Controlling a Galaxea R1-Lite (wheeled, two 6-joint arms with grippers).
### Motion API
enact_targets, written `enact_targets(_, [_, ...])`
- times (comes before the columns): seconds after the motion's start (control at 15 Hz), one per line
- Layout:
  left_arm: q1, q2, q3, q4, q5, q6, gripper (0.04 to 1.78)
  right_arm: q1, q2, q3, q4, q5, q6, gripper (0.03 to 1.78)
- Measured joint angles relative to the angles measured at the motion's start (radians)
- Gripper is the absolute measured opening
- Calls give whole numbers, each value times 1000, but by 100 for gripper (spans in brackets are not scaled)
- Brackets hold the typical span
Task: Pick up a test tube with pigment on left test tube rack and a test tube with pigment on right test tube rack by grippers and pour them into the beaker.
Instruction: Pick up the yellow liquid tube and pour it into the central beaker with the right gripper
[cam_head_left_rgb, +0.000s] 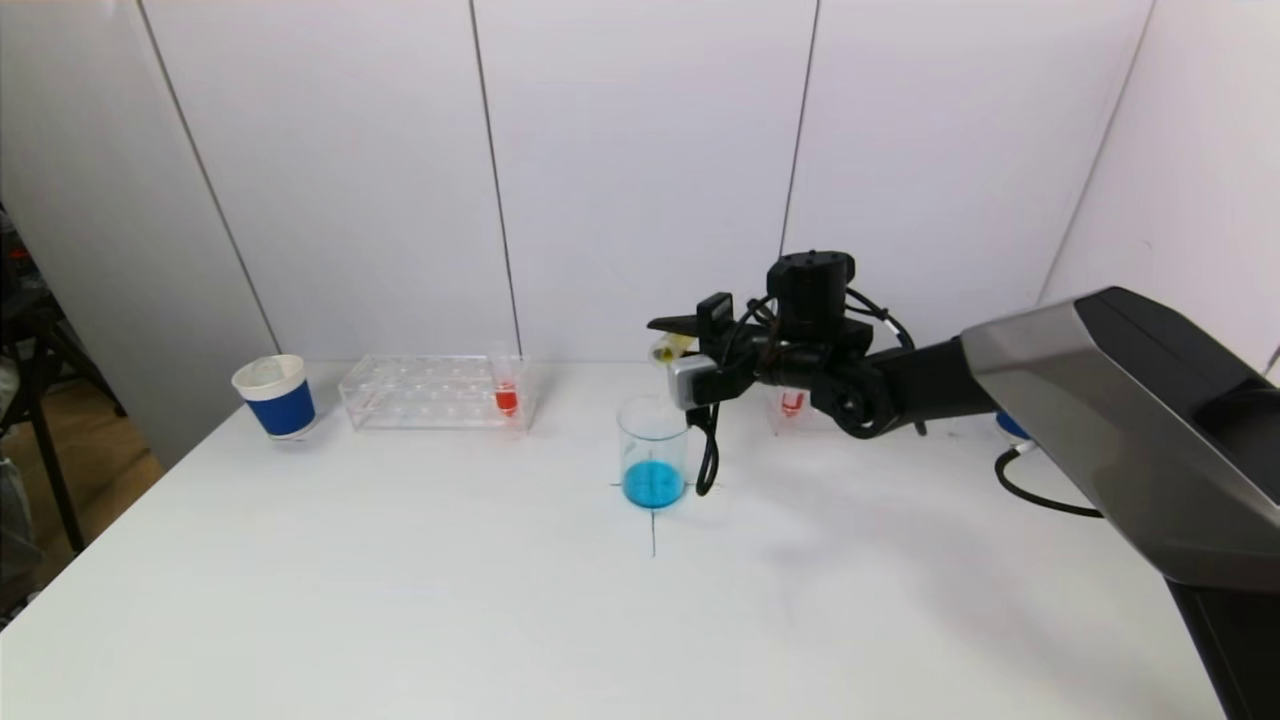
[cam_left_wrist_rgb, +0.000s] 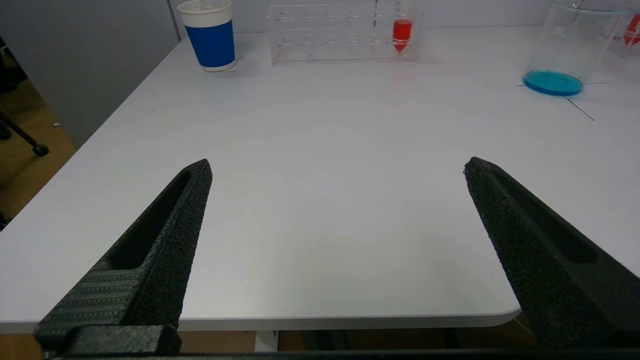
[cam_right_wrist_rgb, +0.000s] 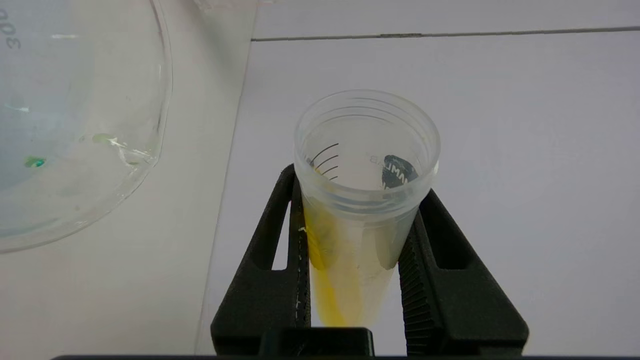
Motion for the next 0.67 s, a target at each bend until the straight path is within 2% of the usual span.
enact_targets(0.33, [0,0,0,0,0,0,176,0,2,0,-12,-14,-67,56])
enact_targets(0.67, [0,0,0,0,0,0,176,1,-3,12,-43,-14,-108,56])
